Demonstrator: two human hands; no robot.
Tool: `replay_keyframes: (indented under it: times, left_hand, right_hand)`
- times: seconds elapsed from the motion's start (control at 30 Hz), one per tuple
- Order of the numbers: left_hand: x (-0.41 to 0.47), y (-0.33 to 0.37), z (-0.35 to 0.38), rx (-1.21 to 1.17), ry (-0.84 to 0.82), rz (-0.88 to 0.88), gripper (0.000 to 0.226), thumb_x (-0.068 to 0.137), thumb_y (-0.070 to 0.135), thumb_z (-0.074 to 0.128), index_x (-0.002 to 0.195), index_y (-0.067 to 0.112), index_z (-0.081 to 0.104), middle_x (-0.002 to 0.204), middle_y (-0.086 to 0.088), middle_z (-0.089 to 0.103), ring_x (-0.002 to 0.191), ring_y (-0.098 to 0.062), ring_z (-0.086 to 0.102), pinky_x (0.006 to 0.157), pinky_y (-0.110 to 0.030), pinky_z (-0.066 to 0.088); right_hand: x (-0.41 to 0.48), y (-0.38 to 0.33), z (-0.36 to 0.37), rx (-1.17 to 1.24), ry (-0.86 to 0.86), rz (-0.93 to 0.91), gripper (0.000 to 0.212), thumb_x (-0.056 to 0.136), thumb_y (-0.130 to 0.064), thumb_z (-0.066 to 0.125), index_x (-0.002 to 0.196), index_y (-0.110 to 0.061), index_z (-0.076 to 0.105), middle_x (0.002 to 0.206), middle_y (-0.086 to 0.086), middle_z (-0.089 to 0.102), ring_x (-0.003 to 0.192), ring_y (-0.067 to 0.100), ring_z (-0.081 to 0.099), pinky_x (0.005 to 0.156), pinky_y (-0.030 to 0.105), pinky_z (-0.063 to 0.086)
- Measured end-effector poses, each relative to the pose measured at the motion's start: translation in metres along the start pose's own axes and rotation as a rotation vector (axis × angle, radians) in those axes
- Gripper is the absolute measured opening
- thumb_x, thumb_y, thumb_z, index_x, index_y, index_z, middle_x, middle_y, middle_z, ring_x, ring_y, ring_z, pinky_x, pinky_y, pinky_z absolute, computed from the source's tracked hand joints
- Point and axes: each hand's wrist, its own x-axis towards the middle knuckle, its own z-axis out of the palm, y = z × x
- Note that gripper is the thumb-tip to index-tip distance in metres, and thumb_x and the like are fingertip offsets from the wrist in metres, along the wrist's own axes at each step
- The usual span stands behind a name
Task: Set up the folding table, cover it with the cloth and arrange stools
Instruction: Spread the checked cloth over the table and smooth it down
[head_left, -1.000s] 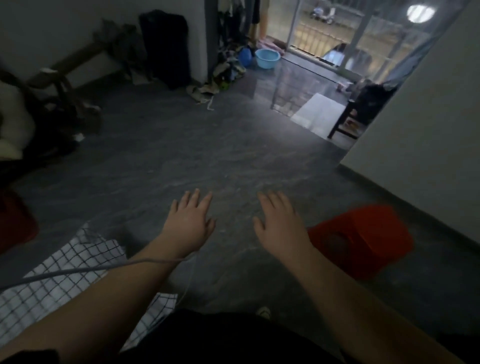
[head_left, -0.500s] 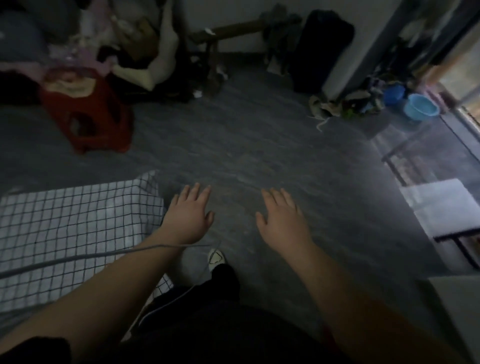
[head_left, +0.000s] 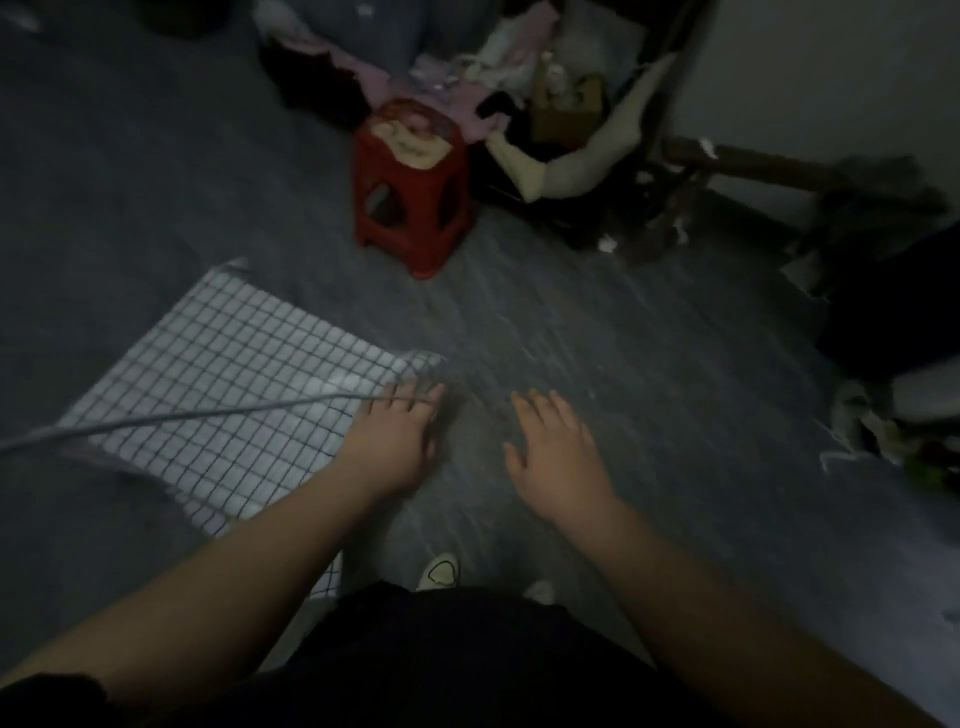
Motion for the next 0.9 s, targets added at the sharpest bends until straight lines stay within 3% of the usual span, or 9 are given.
replay_keyframes:
  times: [0.2, 0.4, 0.63, 0.9]
  left_hand:
    - [-0.026, -0.032, -0.008, -0.072, -0.161, -0.234, 0.082, 0.098, 0.034, 0.05, 0.156, 0.037, -0.007, 0.165, -0.008, -0.016, 0.152, -0.032, -0.009, 0.122, -0.055, 0.005]
    - [-0.041, -0.007, 0.0, -0.101, -0.04, -0.548, 0.083, 0.097, 0.009, 0.044, 0.157, 0.037, -0.006, 0.166, -0.007, -0.011, 0.153, -0.031, -0.001, 0.122, -0.053, 0.012]
    - [-0.065, 0.035, 0.035, -0.254, 0.064, -0.828, 0.079, 0.097, 0.047, 0.05, 0.157, 0.034, 0.001, 0.167, -0.007, 0.002, 0.152, -0.032, 0.009, 0.12, -0.053, 0.017]
    - [-0.099, 0.042, 0.121, -0.444, 0.076, -1.0, 0.073, 0.099, 0.047, 0.044, 0.158, 0.03, 0.004, 0.166, -0.007, 0.007, 0.152, -0.03, 0.01, 0.121, -0.048, 0.015]
  right_hand:
    - [0.081, -0.014, -0.008, -0.042, -0.084, -0.314, 0.065, 0.098, -0.039, 0.045, 0.156, -0.02, 0.024, 0.163, 0.003, 0.025, 0.152, 0.023, 0.013, 0.124, 0.042, 0.014]
    - [0.123, -0.02, -0.013, -0.063, -0.174, -0.649, 0.063, 0.098, -0.036, 0.046, 0.156, -0.019, 0.025, 0.162, 0.005, 0.027, 0.151, 0.024, 0.015, 0.123, 0.042, 0.013]
    - [0.131, -0.016, 0.015, -0.135, -0.32, -0.936, 0.063, 0.097, -0.037, 0.047, 0.154, -0.016, 0.03, 0.158, 0.006, 0.034, 0.149, 0.026, 0.022, 0.122, 0.046, 0.022]
    - [0.12, -0.038, 0.096, -0.232, -0.441, -1.019, 0.065, 0.094, -0.039, 0.05, 0.152, -0.013, 0.034, 0.153, 0.011, 0.04, 0.145, 0.03, 0.028, 0.118, 0.047, 0.029]
